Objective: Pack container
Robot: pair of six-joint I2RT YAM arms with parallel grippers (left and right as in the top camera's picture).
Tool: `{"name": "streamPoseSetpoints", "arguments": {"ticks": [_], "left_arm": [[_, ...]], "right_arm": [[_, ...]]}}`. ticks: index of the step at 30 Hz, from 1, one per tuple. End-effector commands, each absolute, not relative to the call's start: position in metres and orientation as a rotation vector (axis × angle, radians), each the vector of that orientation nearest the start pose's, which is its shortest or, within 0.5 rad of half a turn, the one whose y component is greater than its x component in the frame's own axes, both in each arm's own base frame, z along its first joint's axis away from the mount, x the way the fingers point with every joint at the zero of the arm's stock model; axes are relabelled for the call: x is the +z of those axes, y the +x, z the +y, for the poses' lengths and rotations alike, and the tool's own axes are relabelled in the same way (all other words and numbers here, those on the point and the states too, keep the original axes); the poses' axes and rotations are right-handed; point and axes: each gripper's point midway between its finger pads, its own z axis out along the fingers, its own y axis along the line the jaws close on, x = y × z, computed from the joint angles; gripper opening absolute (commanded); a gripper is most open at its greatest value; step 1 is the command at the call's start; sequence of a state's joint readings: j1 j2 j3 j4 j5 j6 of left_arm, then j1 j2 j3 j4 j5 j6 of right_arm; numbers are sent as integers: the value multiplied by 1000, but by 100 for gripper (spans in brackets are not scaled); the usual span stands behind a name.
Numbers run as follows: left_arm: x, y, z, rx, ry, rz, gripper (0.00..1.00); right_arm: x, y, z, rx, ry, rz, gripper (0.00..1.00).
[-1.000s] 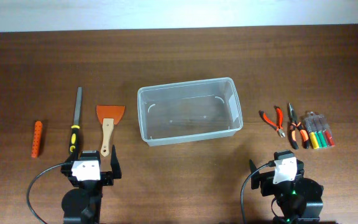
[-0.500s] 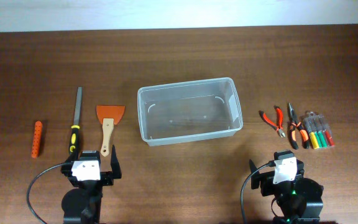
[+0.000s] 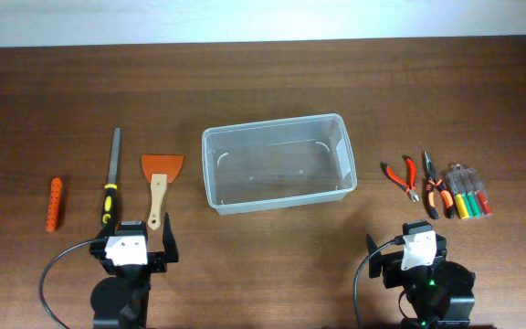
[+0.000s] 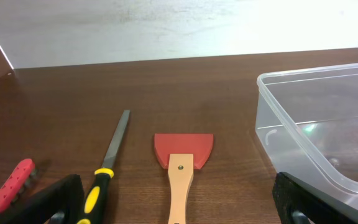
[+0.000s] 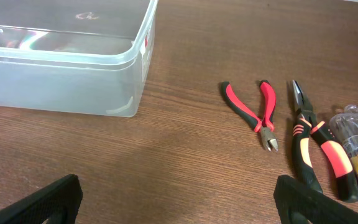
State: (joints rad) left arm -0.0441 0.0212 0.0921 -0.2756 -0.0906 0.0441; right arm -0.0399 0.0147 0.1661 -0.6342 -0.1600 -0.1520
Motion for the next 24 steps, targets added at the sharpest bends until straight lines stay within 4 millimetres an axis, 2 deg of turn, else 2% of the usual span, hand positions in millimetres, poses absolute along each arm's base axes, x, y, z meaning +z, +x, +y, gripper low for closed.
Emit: {"name": "streamPoseSetpoints", "arguments": {"ticks": [1, 7, 11, 14, 18, 24], "left_arm": [[147, 237, 4, 80, 15, 1766, 99], [148, 237, 4, 76, 18, 1761, 99], [159, 236, 1, 60, 29, 1743, 99], [183, 232, 0, 56, 30, 1724, 99], [211, 231, 11, 109, -9, 1770, 99], [229, 250, 11, 127, 7, 1992, 99]], "right_arm": [[101, 206, 19, 55, -199, 2028, 99], [102, 206, 21, 66, -206, 2024, 99], [115, 205, 31, 123, -246, 1990, 99], [136, 204, 36, 142, -264, 1953, 99], [177, 204, 36, 141, -267, 1931, 99], [219, 211, 33, 155, -246, 2111, 99]]}}
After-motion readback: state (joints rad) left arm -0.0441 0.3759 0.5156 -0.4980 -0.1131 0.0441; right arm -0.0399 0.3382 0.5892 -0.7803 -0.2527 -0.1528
